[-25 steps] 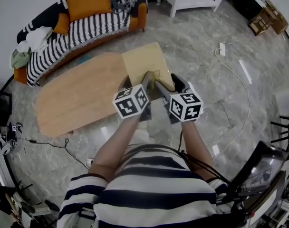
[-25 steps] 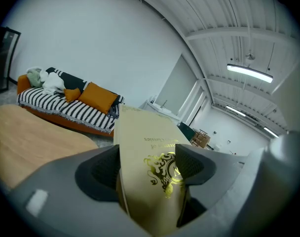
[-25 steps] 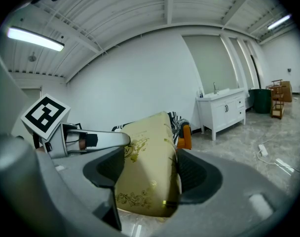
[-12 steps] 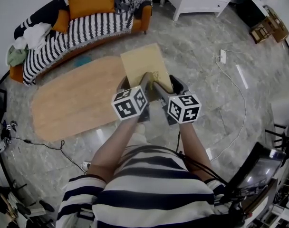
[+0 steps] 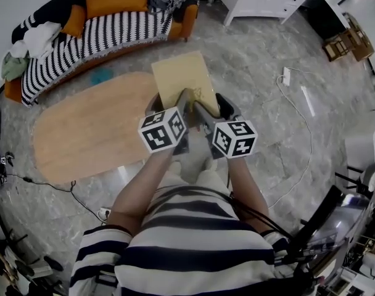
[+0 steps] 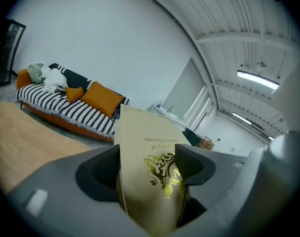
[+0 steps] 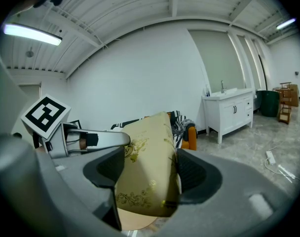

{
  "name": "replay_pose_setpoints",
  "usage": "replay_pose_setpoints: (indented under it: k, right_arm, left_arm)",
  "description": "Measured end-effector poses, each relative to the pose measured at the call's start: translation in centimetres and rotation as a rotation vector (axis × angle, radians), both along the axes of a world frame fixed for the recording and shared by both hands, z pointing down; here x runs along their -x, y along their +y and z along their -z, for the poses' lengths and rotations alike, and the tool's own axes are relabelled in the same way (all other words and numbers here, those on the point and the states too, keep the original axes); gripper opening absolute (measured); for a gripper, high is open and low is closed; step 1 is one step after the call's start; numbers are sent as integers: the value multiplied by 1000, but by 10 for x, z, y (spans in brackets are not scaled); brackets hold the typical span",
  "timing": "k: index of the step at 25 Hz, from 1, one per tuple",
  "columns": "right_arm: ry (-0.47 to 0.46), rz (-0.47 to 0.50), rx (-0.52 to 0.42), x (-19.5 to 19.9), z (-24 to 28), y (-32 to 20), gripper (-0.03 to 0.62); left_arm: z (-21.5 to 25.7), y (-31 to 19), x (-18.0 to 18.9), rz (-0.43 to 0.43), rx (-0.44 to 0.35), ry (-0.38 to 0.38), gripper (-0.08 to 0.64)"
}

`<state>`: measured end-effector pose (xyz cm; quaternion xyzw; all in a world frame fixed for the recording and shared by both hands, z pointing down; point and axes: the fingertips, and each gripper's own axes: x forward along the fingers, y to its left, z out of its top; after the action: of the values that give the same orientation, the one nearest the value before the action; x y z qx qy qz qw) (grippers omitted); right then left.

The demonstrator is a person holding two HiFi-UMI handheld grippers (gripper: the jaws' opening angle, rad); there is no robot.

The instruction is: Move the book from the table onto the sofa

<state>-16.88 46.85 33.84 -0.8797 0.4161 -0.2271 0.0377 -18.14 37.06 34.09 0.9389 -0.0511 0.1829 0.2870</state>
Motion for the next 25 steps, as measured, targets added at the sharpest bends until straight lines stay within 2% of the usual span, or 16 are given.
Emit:
replay_pose_setpoints:
  k: [8, 15, 19, 25]
  right_arm:
    - [16, 87, -13, -39, 0, -10, 328]
    - [21, 177, -52, -89, 8, 3, 327]
    - [51, 233, -47, -121, 19, 16, 325]
    - [53, 295, -37, -153, 21, 35, 324]
  left_arm:
    - [0, -9, -31, 93, -4, 3, 339]
    - [11, 6, -71, 181, -38, 15, 339]
    - [21, 20, -98, 238, -33, 43, 339]
    - [21, 42, -124, 301, -22, 44, 339]
